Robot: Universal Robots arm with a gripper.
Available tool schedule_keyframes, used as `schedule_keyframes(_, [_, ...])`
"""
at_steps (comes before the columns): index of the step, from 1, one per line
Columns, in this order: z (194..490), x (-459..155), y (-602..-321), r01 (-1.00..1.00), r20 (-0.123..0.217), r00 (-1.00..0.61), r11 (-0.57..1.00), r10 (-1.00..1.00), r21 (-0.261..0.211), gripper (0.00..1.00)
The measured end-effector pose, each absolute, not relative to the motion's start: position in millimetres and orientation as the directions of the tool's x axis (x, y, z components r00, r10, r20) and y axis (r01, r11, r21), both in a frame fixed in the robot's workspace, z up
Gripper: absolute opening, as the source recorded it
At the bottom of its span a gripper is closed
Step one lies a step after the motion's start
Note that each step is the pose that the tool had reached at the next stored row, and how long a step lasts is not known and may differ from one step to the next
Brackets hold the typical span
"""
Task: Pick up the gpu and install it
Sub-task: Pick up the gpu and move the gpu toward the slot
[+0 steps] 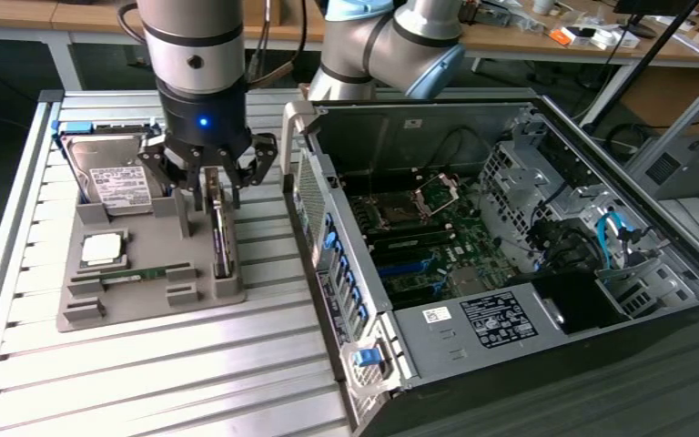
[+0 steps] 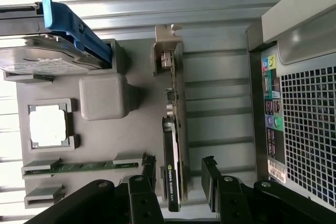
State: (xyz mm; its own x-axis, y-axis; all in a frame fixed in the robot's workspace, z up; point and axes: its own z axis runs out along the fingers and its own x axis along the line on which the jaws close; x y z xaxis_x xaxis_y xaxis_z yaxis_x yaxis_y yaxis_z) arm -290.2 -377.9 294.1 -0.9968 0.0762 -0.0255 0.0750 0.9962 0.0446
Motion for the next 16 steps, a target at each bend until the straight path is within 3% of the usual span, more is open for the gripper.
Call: schedule_keyframes(16, [278.8,-290.4,-377.9,0.075,-0.025,-0.997,0.996,0.076,0.045,0.48])
